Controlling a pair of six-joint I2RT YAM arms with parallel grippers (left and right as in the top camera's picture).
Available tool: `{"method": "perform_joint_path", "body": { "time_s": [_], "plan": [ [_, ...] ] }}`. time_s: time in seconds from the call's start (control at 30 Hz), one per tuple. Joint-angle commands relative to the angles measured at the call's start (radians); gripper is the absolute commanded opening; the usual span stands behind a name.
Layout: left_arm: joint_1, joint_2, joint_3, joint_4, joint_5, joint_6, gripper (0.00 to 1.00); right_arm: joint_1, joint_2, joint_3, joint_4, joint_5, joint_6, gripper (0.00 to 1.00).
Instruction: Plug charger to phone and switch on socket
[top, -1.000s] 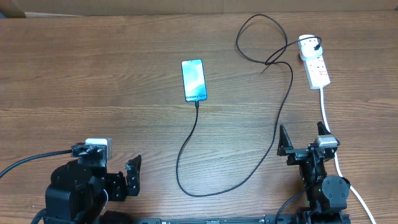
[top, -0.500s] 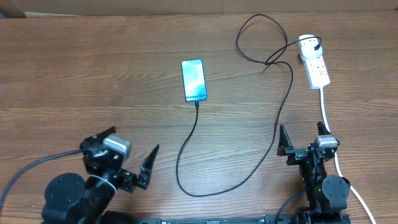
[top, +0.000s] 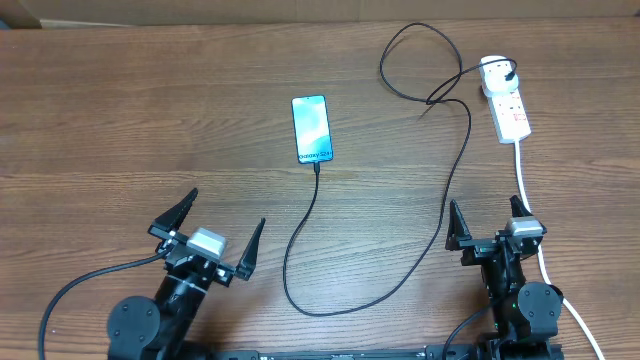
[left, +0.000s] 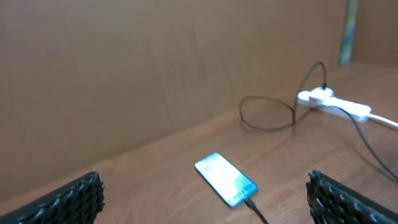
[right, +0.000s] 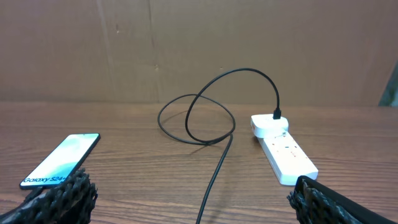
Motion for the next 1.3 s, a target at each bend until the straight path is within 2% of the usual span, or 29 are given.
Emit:
{"method": "perform_joint_path", "body": {
  "time_s": [0.0, 0.13, 0.27, 0.7, 0.93, 1.13, 1.27],
  "plan": [
    [0.017, -0.019, -0.085, 0.071, -0.039, 0.015, 0.99, 0.005, -0.008, -0.01, 0.005, -0.001, 0.002, 1.0],
    [0.045, -0.019, -0.158, 0.169, -0.067, -0.033, 1.0, 0.005, -0.008, -0.01, 0.005, -0.001, 0.002, 1.0],
    [0.083, -0.024, -0.191, 0.194, -0.072, -0.079, 0.99, 0.005, -0.008, -0.01, 0.005, -0.001, 0.002, 1.0],
    [0.157, -0.198, -0.346, 0.285, -0.067, -0.09, 0.99, 0.005, -0.008, -0.01, 0.005, -0.001, 0.002, 1.0],
    [0.178, -0.196, -0.396, 0.366, -0.068, -0.09, 1.0, 0.005, -0.008, -0.01, 0.005, -0.001, 0.002, 1.0],
    [0.179, -0.196, -0.4, 0.358, -0.074, -0.09, 0.99, 0.005, -0.008, -0.01, 0.005, -0.001, 0.002, 1.0],
    [0.201, -0.196, -0.4, 0.299, -0.083, -0.09, 0.99, 0.005, -0.008, -0.01, 0.005, -0.001, 0.002, 1.0]
  ]
}}
